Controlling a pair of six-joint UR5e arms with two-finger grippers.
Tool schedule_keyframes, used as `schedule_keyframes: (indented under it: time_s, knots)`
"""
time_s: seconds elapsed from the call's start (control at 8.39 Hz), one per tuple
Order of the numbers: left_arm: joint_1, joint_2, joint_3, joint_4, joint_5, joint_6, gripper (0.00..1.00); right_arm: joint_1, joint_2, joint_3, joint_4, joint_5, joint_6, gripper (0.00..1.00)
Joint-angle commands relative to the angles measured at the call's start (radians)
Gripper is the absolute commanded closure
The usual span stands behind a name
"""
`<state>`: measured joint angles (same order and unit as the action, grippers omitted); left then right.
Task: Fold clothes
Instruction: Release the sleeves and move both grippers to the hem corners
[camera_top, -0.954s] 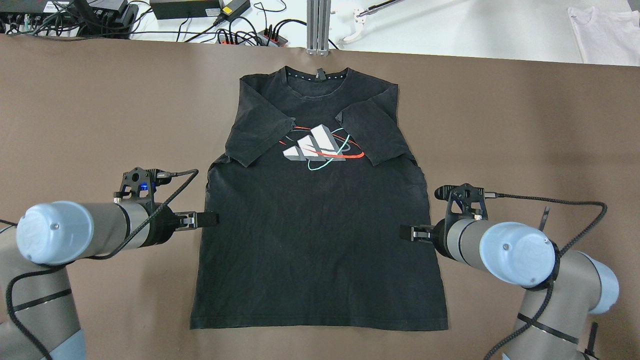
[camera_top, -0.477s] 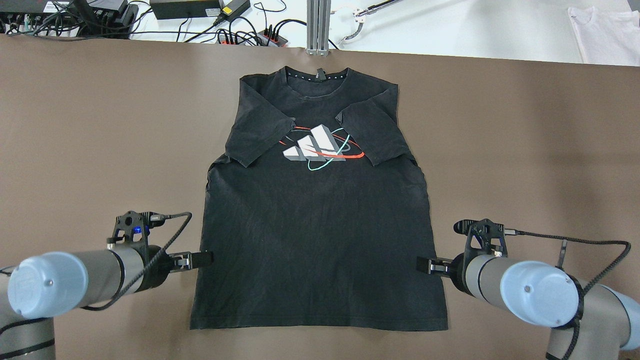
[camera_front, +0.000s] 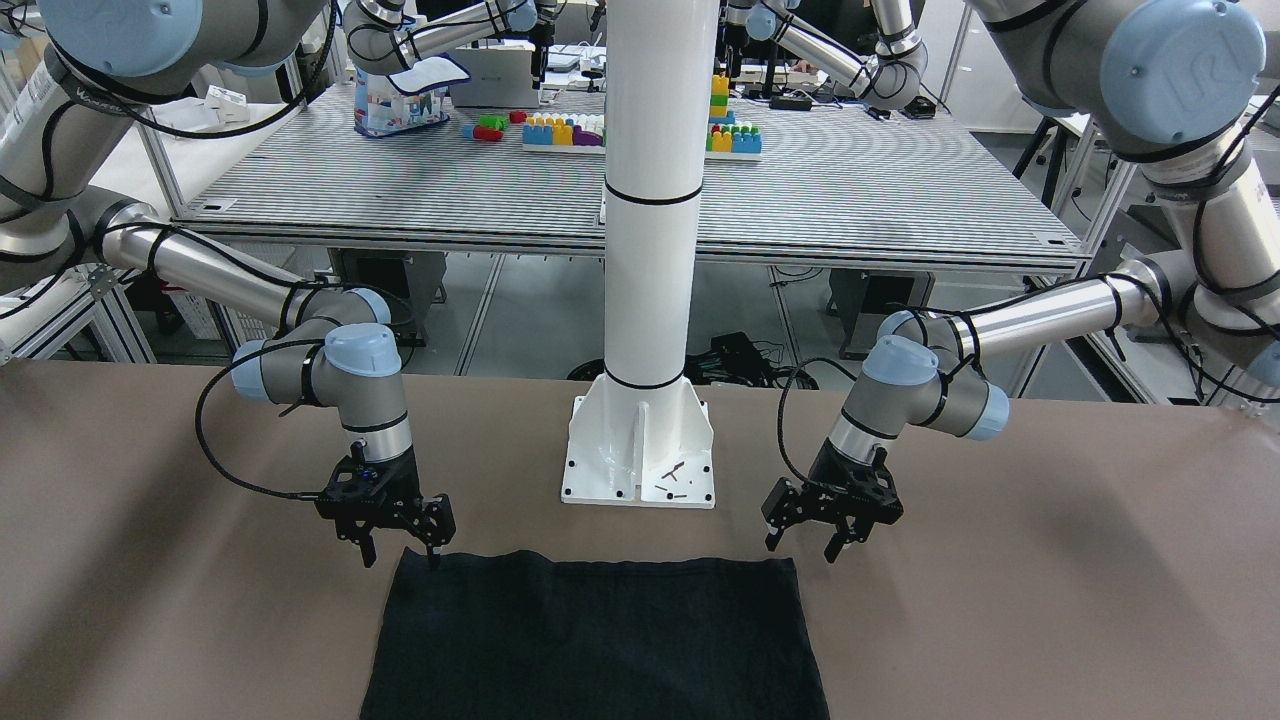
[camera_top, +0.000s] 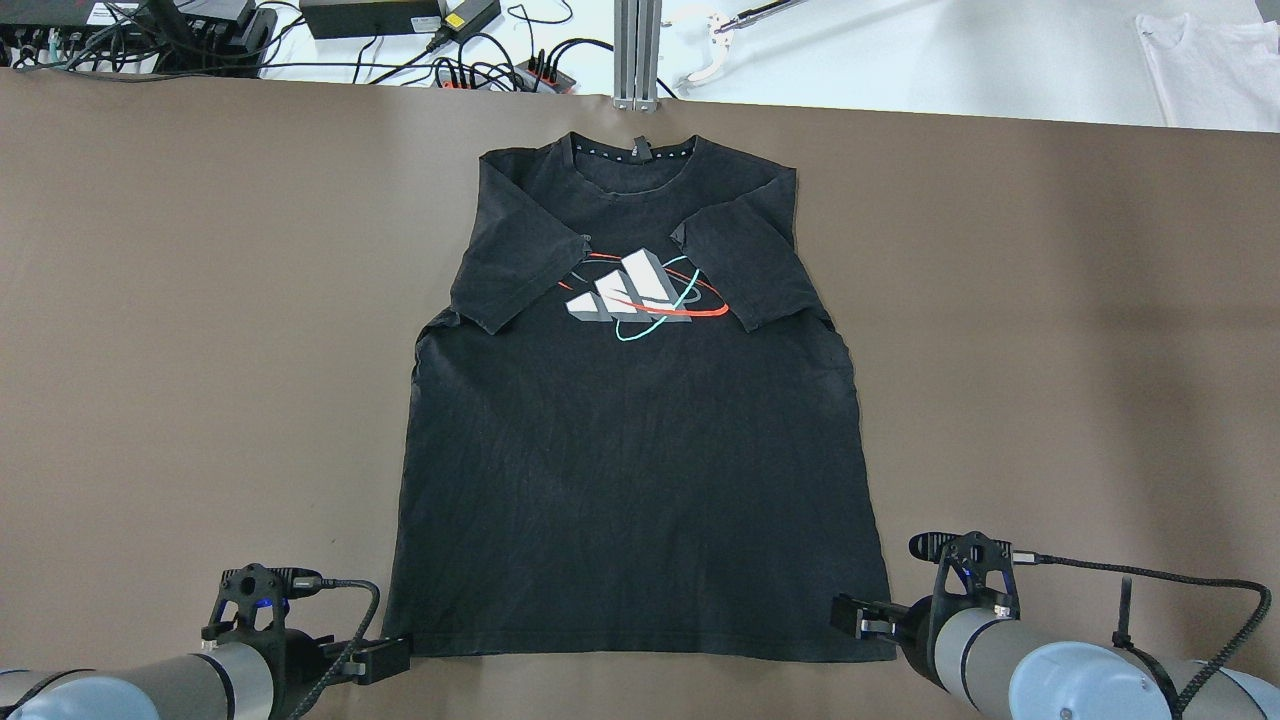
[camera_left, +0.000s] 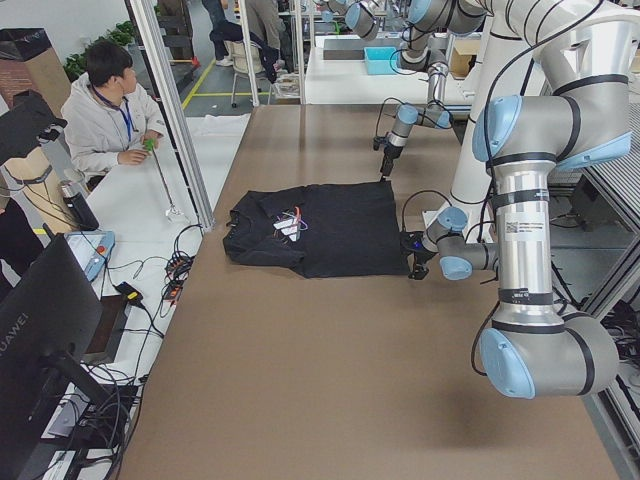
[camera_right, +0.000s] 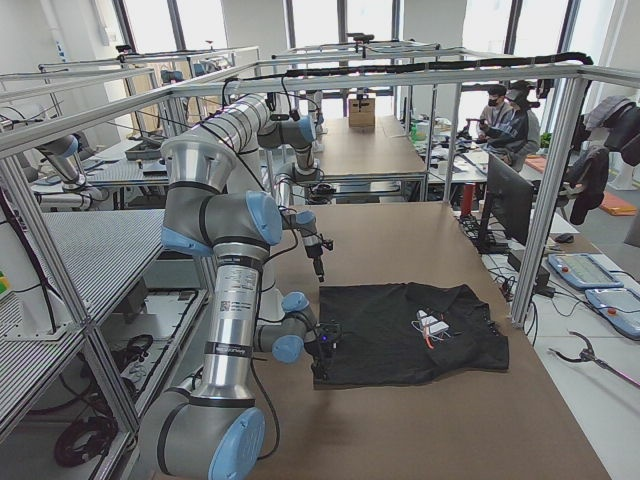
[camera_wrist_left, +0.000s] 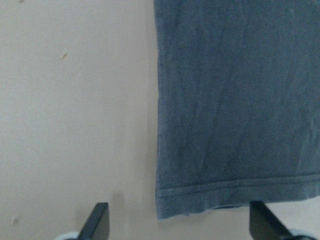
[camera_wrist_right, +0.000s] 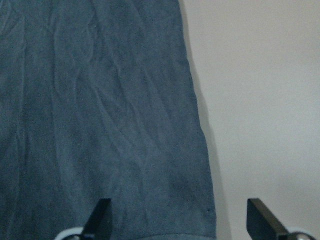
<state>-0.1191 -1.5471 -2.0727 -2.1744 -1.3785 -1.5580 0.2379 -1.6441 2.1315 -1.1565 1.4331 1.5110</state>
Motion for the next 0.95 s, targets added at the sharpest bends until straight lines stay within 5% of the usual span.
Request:
schedule_keyframes:
  time_s: [0.0,0.83]
  knots:
    - [0.015,-0.028,0.043,0.001,0.027,0.009,0.30,-0.006,0.000,-0.001,0.001,-0.003,0.001,0.05]
    - [0.015,-0.050,0.077,-0.001,0.025,0.015,0.35,-0.006,0.000,-0.004,0.001,-0.003,0.001,0.05]
